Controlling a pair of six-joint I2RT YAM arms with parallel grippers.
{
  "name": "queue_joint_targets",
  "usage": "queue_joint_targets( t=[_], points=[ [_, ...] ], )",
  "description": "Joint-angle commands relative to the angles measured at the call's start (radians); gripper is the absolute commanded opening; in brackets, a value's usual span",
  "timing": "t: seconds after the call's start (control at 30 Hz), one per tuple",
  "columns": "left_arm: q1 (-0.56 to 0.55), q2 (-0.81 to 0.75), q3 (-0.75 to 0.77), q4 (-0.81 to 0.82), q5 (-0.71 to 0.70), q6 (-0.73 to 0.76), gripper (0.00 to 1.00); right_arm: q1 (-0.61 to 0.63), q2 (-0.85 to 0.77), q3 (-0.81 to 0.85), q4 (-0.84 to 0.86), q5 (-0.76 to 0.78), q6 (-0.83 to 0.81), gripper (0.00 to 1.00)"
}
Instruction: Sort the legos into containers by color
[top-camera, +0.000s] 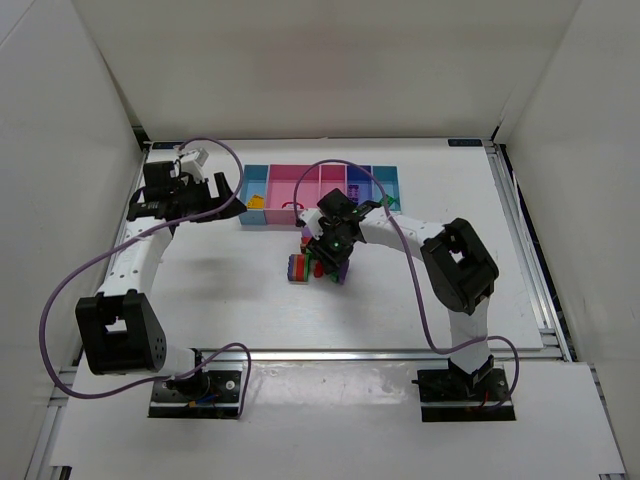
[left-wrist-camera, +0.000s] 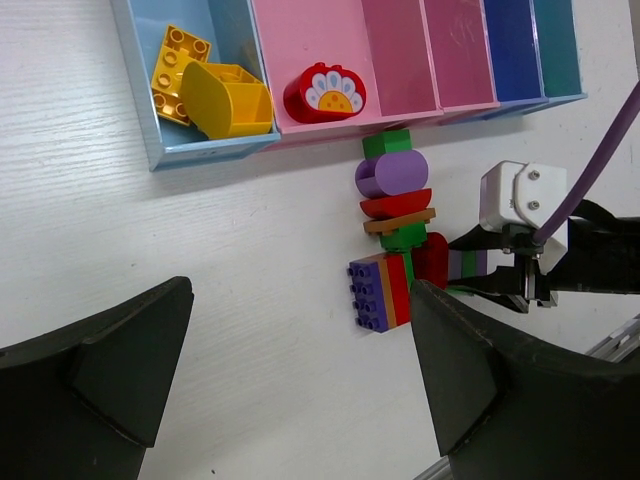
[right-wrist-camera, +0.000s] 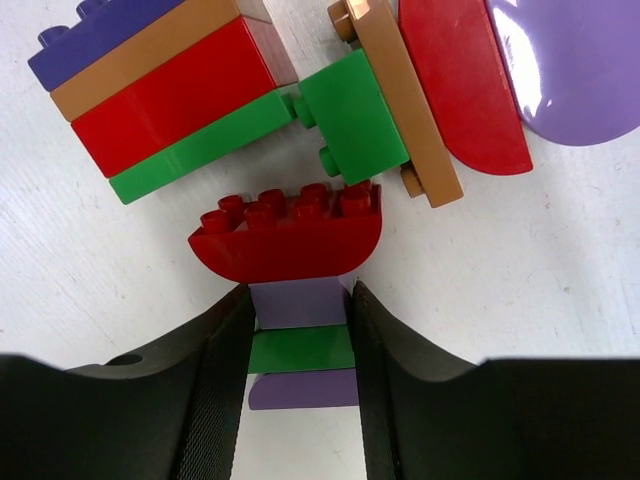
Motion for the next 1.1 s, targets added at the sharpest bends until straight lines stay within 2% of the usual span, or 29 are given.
queue_joint_targets(
  t=[0.0,0.2,0.33,0.53,0.83,0.9,1.07],
  points=[
    [0.008,-0.013,-0.013,0.016,0.035,0.004,0.99,0.007,-0.001,-0.008,0.026,0.016,-0.029,0.22],
    [0.016,-0.015,-0.047,0.062,0.224,-0.048,0.99,0.007,-0.091,-0.016,0.007,0.032,-0.032,0.11],
    [0.019,-0.031,-0.108,0.139,0.345,-0.172,1.0,0.007,-0.183,-0.019,-0.014,0.042,-0.04,0.05],
    [0.016,-0.078,-0.255,0.313,0.419,-0.341,0.98,0.004,-0.271,-0.007,-0.014,0.029,-0.028,0.03],
    [-0.075,-0.007,-0.164,0.271,0.364,-0.332,0.87,0.006,-0.266,0.113,0.01,-0.041,0.04,0.0],
    [-0.13,0.005,-0.131,0.259,0.333,-0.312,0.82,0.007,-0.251,0.146,0.017,-0.058,0.046,0.0],
    [-0.182,0.056,-0.078,0.216,0.305,-0.29,0.81,0.007,-0.226,0.208,0.021,-0.075,0.057,0.0]
  ],
)
